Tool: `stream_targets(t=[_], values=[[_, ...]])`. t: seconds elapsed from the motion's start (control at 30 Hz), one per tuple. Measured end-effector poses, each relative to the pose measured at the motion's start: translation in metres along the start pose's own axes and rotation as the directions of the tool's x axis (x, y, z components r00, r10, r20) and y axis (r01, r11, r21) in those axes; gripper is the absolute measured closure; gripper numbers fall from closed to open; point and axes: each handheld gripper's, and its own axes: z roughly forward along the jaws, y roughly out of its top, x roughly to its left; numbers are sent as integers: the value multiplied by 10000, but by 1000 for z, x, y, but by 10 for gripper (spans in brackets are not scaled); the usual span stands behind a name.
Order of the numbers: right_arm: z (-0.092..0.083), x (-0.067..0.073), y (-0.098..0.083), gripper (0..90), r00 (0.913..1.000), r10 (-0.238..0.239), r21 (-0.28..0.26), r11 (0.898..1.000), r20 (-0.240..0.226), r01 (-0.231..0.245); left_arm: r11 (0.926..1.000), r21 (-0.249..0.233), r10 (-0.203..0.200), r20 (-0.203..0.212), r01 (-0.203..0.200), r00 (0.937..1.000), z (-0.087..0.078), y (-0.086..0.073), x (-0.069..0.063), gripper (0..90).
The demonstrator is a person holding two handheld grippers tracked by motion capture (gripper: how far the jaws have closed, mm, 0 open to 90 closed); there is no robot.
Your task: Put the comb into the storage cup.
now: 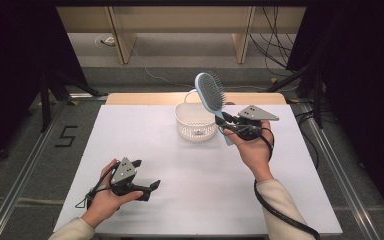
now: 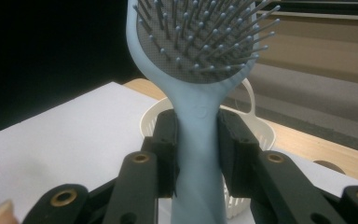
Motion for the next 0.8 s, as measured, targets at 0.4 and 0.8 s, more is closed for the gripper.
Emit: stream_targets(t=[0.4,0.8], values=[[5,0,5,704,10000,87,-180,9998,-5,-87,10000,-23,12,-4,-12,10000,0,0,0,36],[7,-2,11,705,9999,141,-337,9993,37,-140,10000,-28,3,10,-3,10000,0,1,0,36]])
